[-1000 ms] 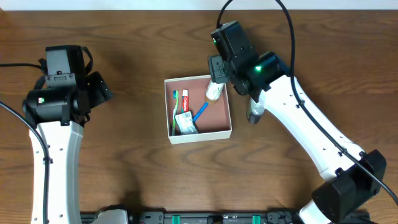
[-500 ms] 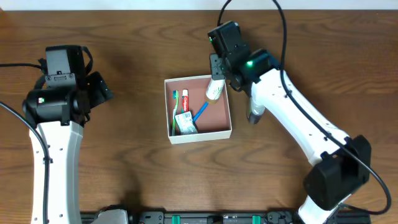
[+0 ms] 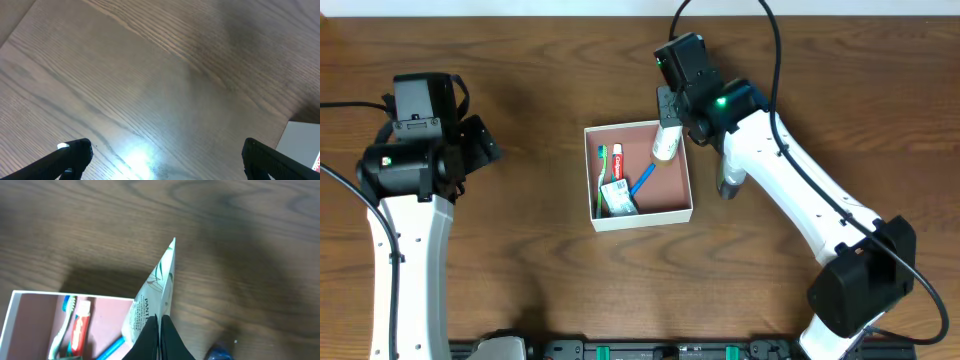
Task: Pack container
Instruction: 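Lower the lotion tube into the box beside the toothbrush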
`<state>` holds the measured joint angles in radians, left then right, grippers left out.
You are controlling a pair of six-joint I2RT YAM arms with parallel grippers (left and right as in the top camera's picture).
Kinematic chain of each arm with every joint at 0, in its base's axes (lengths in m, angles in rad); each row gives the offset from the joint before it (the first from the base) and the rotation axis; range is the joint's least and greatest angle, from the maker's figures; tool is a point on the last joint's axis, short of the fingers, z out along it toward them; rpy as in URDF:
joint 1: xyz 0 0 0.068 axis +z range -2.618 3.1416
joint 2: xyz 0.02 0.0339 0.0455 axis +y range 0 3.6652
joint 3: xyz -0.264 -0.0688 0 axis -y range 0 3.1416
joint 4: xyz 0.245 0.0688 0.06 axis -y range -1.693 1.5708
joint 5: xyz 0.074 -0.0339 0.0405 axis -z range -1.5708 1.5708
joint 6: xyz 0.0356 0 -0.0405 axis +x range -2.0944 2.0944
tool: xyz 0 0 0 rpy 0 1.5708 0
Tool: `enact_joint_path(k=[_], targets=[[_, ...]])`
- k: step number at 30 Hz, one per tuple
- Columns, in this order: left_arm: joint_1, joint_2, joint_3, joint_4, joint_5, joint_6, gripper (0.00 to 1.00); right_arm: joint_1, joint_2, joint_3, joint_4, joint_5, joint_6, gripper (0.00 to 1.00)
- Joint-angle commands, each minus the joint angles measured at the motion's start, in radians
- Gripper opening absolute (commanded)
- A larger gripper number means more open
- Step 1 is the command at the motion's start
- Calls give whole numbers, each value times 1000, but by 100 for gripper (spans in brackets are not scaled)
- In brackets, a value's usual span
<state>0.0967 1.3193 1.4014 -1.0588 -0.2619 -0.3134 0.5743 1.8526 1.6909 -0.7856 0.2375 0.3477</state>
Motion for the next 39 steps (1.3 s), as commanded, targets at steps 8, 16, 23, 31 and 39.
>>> enact_joint_path(k=[8,16,23,31,39], targets=[[5,2,3,-3,-9,9,98,115,-179,23,-141,16,-92,1],[5,2,3,-3,-9,9,98,137,-160,-5,-198,-17,-78,1],[5,2,3,-3,-9,9,98,135,-104,-58,-123,-16,-75,1],[5,2,3,-3,-9,9,98,88,-43,-84,2,14,-75,1],[5,2,3,-3,-9,9,98,79,-42,-84,93,81,-95,1]])
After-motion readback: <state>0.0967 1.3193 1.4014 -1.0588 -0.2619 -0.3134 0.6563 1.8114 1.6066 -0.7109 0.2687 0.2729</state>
